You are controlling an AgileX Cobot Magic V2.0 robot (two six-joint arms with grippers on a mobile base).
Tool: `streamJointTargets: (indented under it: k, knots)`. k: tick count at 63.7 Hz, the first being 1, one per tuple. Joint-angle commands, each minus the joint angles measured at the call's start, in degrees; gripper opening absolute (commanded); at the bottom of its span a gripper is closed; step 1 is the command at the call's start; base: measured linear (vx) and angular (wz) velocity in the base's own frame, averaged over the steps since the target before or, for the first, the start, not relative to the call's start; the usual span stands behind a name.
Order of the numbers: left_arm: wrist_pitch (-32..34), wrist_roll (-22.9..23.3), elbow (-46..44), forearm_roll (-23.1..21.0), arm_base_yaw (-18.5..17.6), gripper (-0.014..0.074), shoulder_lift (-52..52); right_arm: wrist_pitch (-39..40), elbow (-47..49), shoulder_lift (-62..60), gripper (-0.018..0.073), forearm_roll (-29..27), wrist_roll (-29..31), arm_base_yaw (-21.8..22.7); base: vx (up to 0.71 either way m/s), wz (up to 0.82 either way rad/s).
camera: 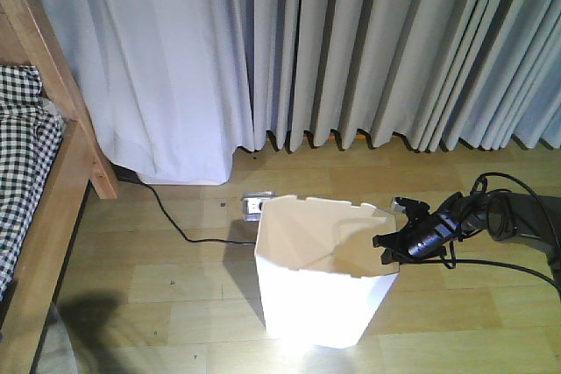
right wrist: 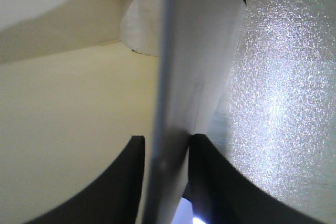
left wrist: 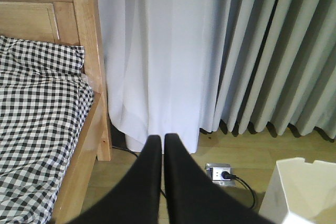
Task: Move trash bin to bedside with robot
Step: 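Push the bin forward beside the bed frame with the right gripper, then open the right gripper and lift it off the bin rim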
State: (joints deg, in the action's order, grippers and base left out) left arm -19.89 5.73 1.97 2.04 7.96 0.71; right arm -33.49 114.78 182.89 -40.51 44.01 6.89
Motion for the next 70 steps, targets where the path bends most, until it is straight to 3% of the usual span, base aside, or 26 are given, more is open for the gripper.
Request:
streamJointTargets:
  k: [1,29,59,70]
  knots:
    - [3.8,0.2,0.2,-0.1,-0.2,-0.0006,0.8,-3.6,0.8,-3.3,0.0277,-1.1,0.4,-0.3,0.0,0.0]
    - [3.8,0.2,0.2,-0.1,-0.2,-0.0006,0.8,-2.7,0.8,-3.3,0.047,0.1,0.2,-0.3,0.0,0.0]
    - [3.8,0.2,0.2,-0.1,-0.2,-0.0006,0.8,-2.8,0.7,-4.1,0.0473,-1.6,-1.3,0.6,0.0,0.0]
    - [3.8,0.2,0.2,-0.1,-0.2,-0.0006,0.8,3.6,-5.5,-8.4,0.0473,-1.7,-3.0,1.1,0.0,0.0]
